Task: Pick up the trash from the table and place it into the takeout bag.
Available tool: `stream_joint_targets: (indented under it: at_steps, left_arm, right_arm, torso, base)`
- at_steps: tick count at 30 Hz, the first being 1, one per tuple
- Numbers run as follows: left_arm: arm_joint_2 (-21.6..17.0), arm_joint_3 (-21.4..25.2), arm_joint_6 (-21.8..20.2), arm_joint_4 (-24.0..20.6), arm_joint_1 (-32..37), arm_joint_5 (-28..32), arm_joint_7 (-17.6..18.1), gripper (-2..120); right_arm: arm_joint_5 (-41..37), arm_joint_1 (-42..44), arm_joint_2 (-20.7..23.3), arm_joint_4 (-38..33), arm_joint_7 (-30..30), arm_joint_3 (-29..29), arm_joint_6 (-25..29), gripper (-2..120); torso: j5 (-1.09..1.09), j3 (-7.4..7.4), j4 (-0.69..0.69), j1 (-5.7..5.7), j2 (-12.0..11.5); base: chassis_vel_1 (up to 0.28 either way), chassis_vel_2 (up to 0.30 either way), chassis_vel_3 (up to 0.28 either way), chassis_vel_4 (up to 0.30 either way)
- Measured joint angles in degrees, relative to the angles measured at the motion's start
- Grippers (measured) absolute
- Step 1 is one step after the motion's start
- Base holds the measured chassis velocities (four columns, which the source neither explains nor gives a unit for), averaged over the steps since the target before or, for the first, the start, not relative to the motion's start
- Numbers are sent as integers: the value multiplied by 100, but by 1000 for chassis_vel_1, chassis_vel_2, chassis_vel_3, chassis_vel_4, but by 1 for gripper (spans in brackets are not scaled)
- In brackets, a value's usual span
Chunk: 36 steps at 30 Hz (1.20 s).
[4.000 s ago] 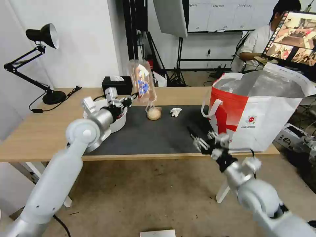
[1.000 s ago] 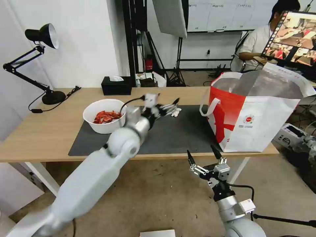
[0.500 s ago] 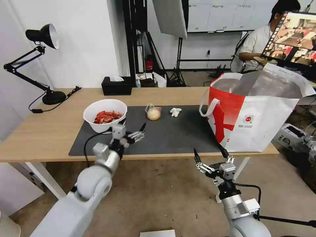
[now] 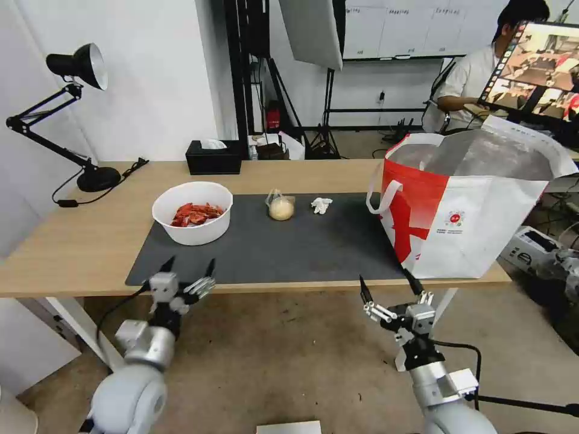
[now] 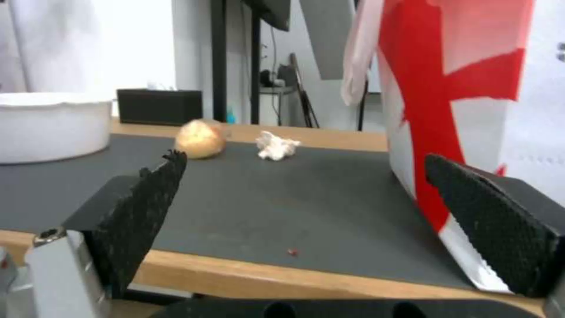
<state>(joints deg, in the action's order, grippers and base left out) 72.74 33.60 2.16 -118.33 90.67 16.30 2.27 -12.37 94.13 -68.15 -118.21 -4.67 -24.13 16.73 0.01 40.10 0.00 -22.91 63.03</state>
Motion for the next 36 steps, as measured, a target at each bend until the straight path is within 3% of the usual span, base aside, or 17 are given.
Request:
stream_joint_targets:
  at_steps: [3, 10, 30, 36]
  left_arm:
    - [253, 30, 253, 189, 141, -520, -154, 100]
    - [506, -84, 292, 242, 227, -712, -210, 100]
    - [611, -142, 301, 202, 407, -781, -253, 100]
    - [585, -95, 301, 124, 406, -766, -258, 100]
  right_arm:
    - [59, 73, -3, 16, -27, -5, -134, 100]
    - [85, 170, 35, 47, -20, 22, -328, 100]
    - [75, 6, 140, 76, 0, 324, -390, 100]
    - [-111, -554, 470, 2, -6, 681, -628, 100]
  torso:
    - [-1, 0, 0, -1, 0]
    - [-1, 0, -1, -1, 0]
    - [-1, 0, -1, -1, -1]
    - [-1, 0, -1, -1, -1]
  base:
    - [0, 0, 0, 0]
    - [0, 0, 0, 0]
    - [0, 0, 0, 0]
    - [0, 0, 0, 0]
